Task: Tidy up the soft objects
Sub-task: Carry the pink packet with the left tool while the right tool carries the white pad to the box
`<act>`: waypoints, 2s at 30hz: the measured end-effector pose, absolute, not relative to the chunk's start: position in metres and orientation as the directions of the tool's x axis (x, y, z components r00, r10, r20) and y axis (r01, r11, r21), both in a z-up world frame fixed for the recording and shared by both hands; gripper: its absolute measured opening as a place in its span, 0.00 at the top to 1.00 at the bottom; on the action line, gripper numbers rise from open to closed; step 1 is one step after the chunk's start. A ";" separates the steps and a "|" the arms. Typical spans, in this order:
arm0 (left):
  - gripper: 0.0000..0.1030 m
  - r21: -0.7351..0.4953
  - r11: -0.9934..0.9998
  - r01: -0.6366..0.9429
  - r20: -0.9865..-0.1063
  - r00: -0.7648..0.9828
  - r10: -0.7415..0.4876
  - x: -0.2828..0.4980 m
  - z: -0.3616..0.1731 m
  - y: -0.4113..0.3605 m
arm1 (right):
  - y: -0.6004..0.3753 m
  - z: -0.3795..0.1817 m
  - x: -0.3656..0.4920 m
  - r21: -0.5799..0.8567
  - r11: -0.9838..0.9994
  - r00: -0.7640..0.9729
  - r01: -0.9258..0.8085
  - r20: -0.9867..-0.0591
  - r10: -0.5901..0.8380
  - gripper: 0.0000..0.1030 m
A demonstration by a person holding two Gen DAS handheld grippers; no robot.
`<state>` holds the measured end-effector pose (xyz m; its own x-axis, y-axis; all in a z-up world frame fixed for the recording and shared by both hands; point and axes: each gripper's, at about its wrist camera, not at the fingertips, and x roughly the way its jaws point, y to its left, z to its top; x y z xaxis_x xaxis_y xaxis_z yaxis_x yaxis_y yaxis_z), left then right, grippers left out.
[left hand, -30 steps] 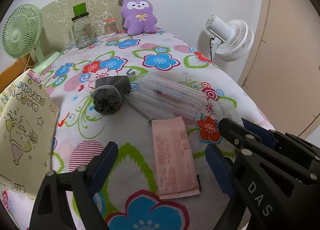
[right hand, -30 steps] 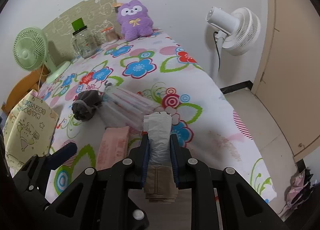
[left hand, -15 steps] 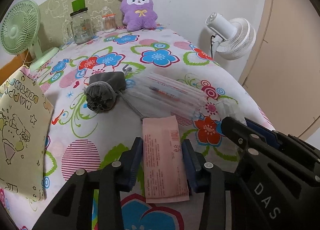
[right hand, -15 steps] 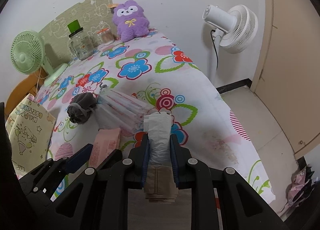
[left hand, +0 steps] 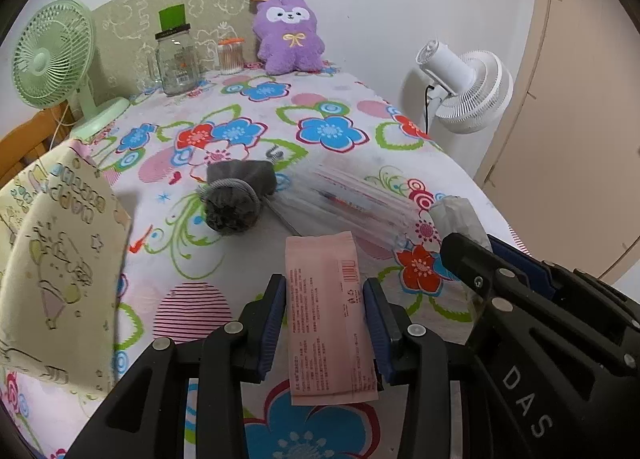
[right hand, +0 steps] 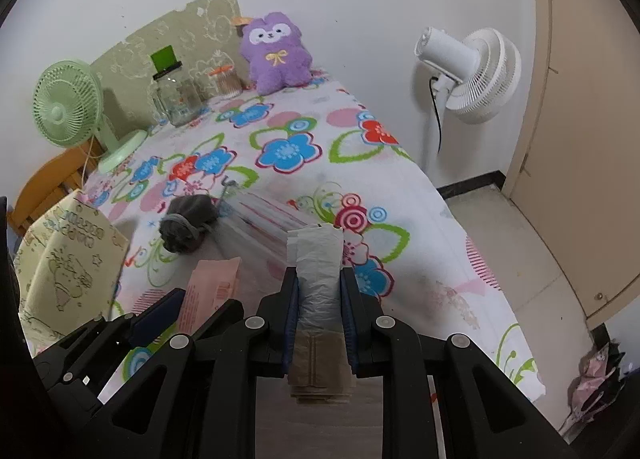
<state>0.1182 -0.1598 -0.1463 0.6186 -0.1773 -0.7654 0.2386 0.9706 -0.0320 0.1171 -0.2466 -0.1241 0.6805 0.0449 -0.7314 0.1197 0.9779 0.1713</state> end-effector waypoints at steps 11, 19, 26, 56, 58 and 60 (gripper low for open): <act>0.61 -0.026 0.975 0.223 -0.725 0.667 -0.172 0.109 -0.113 -0.146 | -0.233 -0.092 0.110 0.165 0.983 0.727 0.086 -0.685 0.051 0.78; 0.61 -0.006 0.977 0.211 -0.695 0.702 -0.156 0.100 -0.089 -0.138 | -0.224 -0.068 0.102 0.156 0.985 0.754 0.073 -0.655 0.048 0.78; 0.61 0.007 0.979 0.204 -0.662 0.735 -0.149 0.091 -0.068 -0.131 | -0.217 -0.048 0.095 0.152 0.987 0.780 0.056 -0.624 0.052 0.78; 0.61 0.003 0.986 0.167 -0.603 0.787 -0.131 0.084 -0.030 -0.081 | -0.161 -0.006 0.095 0.123 0.992 0.817 -0.003 -0.572 0.073 0.78; 0.61 0.003 0.987 0.159 -0.601 0.789 -0.125 0.085 -0.029 -0.075 | -0.156 -0.005 0.096 0.123 0.992 0.817 -0.011 -0.571 0.080 0.78; 0.61 0.004 0.988 0.151 -0.599 0.791 -0.119 0.086 -0.028 -0.070 | -0.152 -0.004 0.097 0.121 0.992 0.817 -0.020 -0.570 0.086 0.78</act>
<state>0.0860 -0.0696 -0.0278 0.7915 -0.1191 -0.5995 0.1514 0.9885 0.0035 0.0972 -0.1515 -0.0037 0.8170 0.0861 -0.5702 -0.0201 0.9925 0.1209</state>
